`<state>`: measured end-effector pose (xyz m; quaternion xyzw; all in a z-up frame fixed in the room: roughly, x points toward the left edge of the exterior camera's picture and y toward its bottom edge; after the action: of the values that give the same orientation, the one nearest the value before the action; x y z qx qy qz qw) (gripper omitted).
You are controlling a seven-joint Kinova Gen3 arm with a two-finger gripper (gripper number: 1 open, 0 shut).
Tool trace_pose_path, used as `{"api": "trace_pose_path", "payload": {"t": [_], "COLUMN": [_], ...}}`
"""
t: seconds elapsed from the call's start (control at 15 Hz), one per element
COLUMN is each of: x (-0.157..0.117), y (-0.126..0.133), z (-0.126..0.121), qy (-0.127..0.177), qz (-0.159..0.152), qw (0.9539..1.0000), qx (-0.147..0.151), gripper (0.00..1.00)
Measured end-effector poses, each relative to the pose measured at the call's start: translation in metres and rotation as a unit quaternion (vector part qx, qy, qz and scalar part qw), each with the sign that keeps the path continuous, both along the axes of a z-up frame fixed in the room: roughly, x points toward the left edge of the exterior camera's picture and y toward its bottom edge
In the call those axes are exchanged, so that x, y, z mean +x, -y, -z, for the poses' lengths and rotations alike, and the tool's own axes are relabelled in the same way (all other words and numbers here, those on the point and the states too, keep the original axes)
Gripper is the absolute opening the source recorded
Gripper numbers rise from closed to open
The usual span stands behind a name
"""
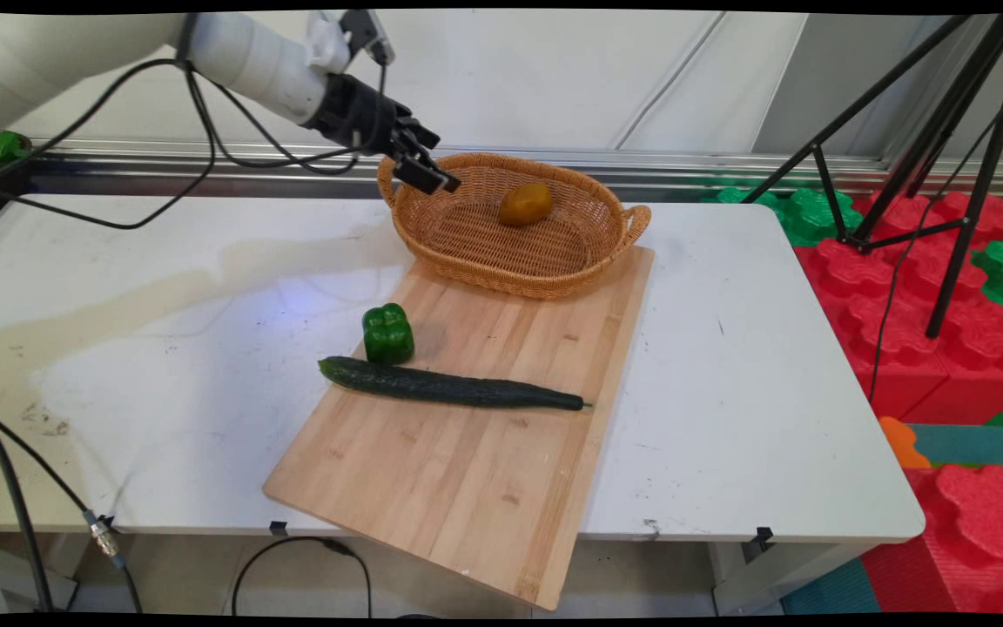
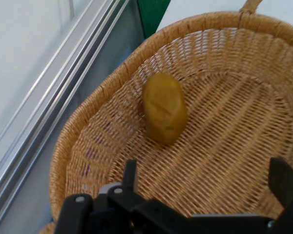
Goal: Pick up the potato from the vegetable basket
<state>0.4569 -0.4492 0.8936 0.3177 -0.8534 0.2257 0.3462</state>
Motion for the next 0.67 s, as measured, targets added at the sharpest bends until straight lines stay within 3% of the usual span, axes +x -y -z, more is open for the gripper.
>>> {"api": "trace_pose_path", "payload": {"t": [0.67], "x": [-0.027], "y": [0.059], "z": [0.051], "qy": [0.02], "qz": [0.006], "qw": [0.9996], "qx": [0.02], "gripper": [1.0]}}
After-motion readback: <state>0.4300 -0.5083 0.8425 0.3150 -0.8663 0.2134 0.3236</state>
